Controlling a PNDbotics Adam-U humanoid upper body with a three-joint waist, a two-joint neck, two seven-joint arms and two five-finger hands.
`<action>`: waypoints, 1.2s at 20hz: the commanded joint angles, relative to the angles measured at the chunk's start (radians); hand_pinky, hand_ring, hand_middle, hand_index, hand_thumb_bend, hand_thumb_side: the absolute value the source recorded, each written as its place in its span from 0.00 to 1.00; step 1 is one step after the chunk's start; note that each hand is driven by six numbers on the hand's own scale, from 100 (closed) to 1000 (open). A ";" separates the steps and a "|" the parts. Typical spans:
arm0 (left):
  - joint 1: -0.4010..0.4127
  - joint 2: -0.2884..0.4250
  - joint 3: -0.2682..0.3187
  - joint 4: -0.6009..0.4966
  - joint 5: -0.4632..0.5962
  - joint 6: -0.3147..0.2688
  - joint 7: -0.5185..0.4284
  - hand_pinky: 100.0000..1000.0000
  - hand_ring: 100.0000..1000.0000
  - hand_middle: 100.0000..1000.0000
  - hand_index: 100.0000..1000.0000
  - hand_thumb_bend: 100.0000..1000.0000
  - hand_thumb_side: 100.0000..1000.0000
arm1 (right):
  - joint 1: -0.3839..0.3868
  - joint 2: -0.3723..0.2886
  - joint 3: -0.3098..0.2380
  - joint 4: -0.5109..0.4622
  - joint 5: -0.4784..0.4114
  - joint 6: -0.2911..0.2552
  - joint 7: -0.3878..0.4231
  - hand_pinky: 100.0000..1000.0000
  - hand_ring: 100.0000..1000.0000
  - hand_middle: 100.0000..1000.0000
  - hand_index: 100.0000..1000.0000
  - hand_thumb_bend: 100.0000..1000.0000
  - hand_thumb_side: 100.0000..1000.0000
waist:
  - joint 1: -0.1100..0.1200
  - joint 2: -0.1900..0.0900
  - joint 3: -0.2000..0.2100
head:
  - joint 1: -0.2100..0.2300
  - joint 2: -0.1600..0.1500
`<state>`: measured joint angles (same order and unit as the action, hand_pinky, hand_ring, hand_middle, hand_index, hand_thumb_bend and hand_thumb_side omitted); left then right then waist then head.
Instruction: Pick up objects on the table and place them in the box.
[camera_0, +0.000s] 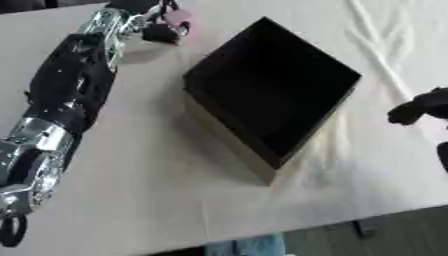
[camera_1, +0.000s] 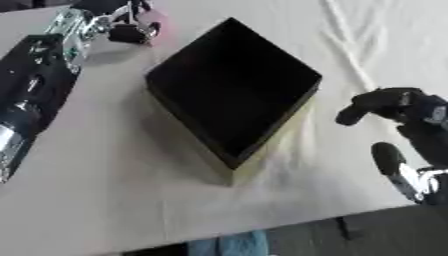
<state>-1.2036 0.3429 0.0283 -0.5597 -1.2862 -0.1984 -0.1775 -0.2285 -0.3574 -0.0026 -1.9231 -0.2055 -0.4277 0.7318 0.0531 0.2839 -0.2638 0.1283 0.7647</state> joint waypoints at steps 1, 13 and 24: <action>-0.008 0.007 0.001 0.003 0.013 -0.013 -0.018 0.61 0.51 0.51 0.72 0.00 0.49 | -0.008 -0.011 -0.009 -0.006 -0.013 -0.125 0.126 0.73 0.67 0.59 0.84 0.00 0.34 | -0.008 -0.017 0.001 | -0.003 0.005; -0.013 0.024 -0.003 -0.053 0.177 -0.040 0.030 0.44 0.28 0.22 0.44 0.00 0.16 | -0.001 -0.012 -0.010 0.001 -0.019 -0.127 0.125 0.73 0.67 0.59 0.84 0.00 0.34 | -0.016 -0.040 0.014 | -0.006 0.005; -0.013 0.057 -0.071 -0.205 0.410 -0.136 -0.031 0.44 0.27 0.20 0.43 0.00 0.16 | 0.016 -0.014 -0.013 0.007 -0.018 -0.126 0.119 0.73 0.67 0.59 0.84 0.00 0.34 | -0.024 -0.076 0.053 | -0.036 0.005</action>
<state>-1.1958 0.3712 -0.0303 -0.7219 -0.9079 -0.3166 -0.2005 -0.2094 -0.3573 -0.0063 -1.9108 -0.2161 -0.4301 0.7294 0.0328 0.2284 -0.2081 0.0987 0.7649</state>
